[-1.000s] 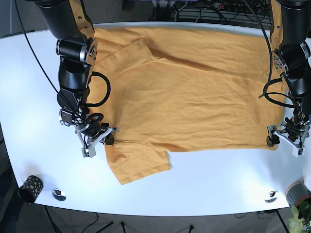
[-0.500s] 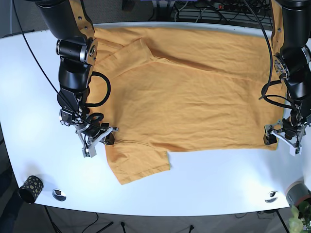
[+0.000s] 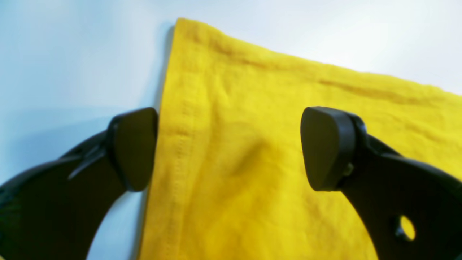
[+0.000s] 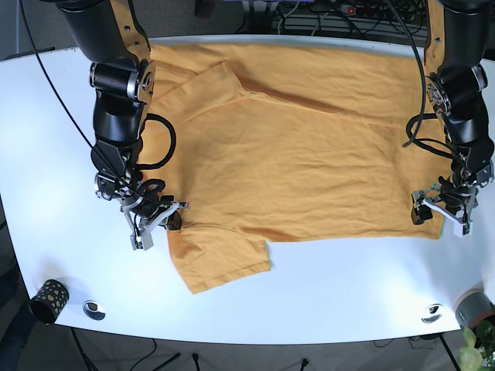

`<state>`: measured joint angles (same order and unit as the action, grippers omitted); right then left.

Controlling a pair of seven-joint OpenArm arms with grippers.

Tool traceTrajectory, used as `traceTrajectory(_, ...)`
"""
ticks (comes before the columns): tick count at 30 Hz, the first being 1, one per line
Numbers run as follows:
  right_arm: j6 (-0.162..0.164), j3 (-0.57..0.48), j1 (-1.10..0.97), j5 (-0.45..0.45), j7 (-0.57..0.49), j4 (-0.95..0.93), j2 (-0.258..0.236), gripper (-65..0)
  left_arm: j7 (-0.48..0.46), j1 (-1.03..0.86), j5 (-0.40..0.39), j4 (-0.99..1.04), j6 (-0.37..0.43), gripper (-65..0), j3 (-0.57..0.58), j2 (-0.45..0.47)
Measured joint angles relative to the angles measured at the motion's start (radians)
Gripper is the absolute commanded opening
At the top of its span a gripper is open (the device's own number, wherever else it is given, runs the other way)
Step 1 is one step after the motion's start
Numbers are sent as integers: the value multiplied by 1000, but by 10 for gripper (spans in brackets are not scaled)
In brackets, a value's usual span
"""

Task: Fold the T-shirt properly
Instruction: 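Move both grippers to the shirt's hem corners and grasp them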

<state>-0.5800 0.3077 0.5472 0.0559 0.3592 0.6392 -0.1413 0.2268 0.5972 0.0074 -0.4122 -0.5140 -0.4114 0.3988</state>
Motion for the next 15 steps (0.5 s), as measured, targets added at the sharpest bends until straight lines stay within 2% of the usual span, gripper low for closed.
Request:
traceTrajectory(3,0,0,0,0,0,0,0,-650,3,1,3,-2,3,-271,0,-8)
traceTrajectory(7,0,0,0,0,0,0,0,-650,-17,1,4,-2,4,-501,0,-32)
traceTrajectory(10,0,0,0,0,0,1,0,-650,-50,-1,8,-2,5,-650,6,-58)
traceTrajectory(15,0,0,1,0,1,1,-3,-650,-42,-1,7,-2,-3,-650,6,-63)
